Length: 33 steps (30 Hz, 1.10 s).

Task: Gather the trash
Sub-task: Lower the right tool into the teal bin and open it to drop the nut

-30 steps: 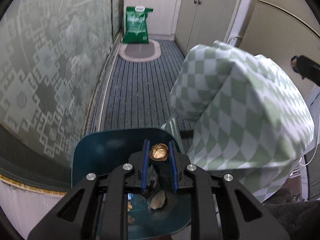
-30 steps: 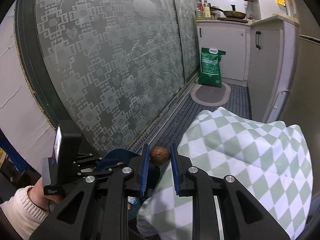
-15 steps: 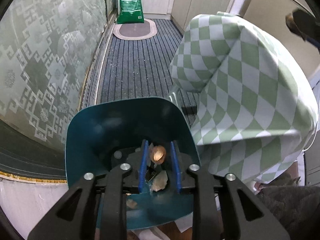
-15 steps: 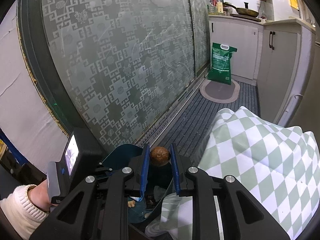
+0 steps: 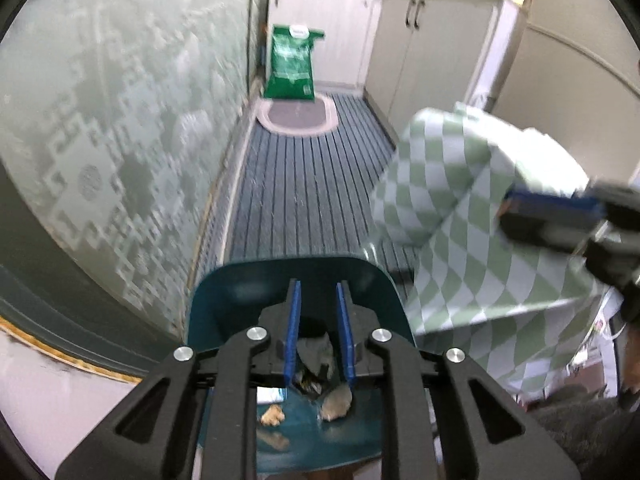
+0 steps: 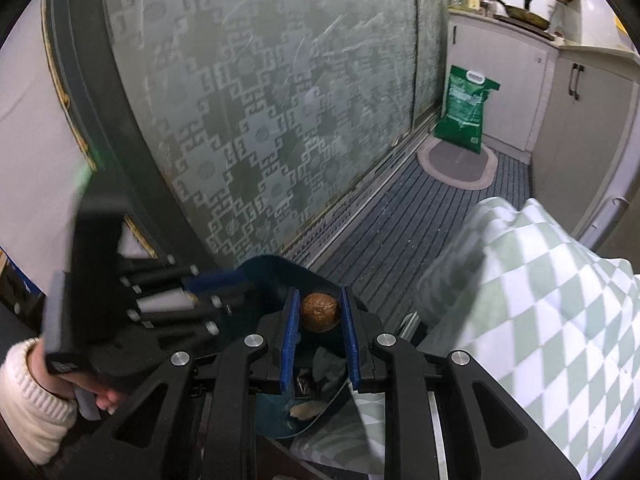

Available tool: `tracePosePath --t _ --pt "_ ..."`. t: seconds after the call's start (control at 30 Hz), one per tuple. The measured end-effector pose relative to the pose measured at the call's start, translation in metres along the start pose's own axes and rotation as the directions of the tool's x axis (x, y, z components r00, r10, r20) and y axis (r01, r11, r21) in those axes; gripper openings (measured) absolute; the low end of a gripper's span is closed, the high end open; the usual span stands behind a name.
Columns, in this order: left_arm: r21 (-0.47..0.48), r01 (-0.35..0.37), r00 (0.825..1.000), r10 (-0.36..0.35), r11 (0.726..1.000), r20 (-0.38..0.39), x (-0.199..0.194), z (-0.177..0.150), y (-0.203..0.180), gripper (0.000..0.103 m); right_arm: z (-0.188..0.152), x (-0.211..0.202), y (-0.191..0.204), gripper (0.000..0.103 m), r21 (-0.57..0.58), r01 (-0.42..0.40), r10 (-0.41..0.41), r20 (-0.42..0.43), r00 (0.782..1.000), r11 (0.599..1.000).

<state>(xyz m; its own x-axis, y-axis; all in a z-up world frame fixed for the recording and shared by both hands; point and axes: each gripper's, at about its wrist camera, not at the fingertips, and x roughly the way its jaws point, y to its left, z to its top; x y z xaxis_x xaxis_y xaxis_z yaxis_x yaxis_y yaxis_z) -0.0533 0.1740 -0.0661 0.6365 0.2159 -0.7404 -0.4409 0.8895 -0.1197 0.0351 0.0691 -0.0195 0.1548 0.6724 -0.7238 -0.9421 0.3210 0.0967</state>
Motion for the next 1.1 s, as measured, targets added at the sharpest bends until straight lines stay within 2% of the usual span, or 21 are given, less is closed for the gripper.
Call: tracePosePath --t 0.13,0.17,0.3,0.7,0.97,1.1 --pt "-0.028 -0.023 0.992 0.027 0.999 0.123 -0.025 0.005 0.009 0.017 -0.002 0.017 0.015 0.021 -0.036 0.004 -0.005 -0.05 0.999 0.999" --pt "-0.039 -0.017 0.986 0.024 0.999 0.166 -0.034 0.006 0.012 0.017 -0.003 0.021 0.019 0.021 -0.042 -0.004 0.002 -0.064 0.998 0.999" --pt "-0.072 0.012 0.967 0.006 0.997 0.255 -0.057 0.008 0.021 0.016 -0.007 0.04 0.035 0.021 -0.065 -0.026 0.017 -0.122 0.992 0.998" --pt "-0.067 0.021 0.93 0.005 0.998 0.369 -0.083 0.009 0.022 0.016 -0.031 0.091 0.05 0.021 -0.011 -0.09 0.082 -0.299 0.951 0.996" --pt "-0.056 0.023 0.921 0.001 0.998 0.389 -0.087 0.01 0.019 0.015 -0.042 0.108 0.048 0.021 0.032 -0.097 0.102 -0.346 0.933 0.995" --pt "-0.045 0.016 0.917 0.003 0.999 0.398 -0.09 0.01 0.016 0.015 -0.043 0.112 0.048 0.03 0.042 -0.097 0.106 -0.355 0.929 0.994"
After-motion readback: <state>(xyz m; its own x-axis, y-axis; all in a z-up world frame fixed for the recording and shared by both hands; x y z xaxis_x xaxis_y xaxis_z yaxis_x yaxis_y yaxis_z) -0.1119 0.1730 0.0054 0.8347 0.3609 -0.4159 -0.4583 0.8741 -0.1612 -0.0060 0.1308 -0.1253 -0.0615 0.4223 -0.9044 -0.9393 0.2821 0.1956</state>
